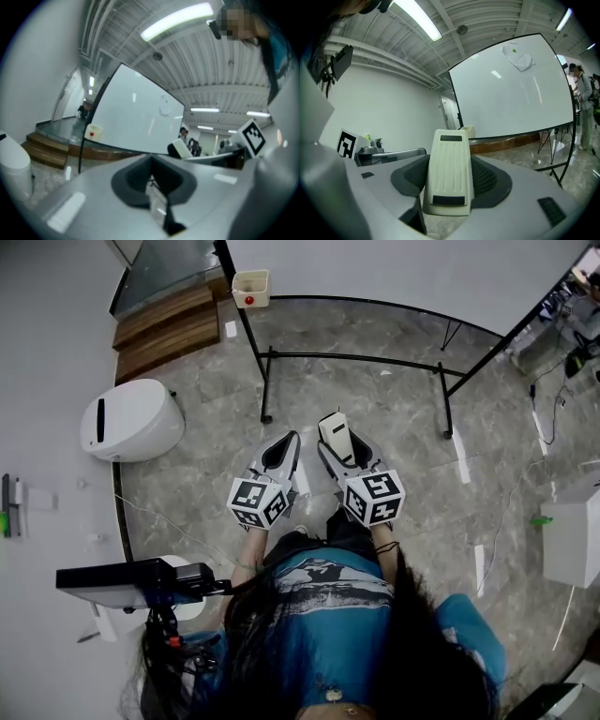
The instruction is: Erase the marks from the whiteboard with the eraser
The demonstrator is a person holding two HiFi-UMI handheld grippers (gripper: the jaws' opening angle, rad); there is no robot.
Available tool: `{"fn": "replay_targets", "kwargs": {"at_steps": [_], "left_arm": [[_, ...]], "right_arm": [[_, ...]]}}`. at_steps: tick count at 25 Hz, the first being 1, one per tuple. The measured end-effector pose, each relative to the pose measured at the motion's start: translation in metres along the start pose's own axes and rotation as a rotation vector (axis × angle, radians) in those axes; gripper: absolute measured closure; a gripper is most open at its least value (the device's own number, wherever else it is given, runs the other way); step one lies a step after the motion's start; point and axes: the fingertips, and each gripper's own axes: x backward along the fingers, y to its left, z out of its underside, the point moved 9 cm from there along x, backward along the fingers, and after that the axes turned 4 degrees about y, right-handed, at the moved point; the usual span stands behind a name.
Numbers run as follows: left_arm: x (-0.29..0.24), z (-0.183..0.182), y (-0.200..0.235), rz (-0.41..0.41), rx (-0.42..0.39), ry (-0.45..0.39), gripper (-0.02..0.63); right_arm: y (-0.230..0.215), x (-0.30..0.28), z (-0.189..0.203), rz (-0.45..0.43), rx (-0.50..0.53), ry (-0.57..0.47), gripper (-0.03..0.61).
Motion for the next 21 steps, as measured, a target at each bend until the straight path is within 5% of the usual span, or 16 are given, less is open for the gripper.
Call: {"fn": "replay_targets", "kwargs": {"at_steps": [21], "left_arm": [[0.027,0.008,0.004,0.066,0.014,0.006,0.611]], "right_arm": [[0.032,0.017,0.017,0.075,-0.044,0.005,0.314]]}}
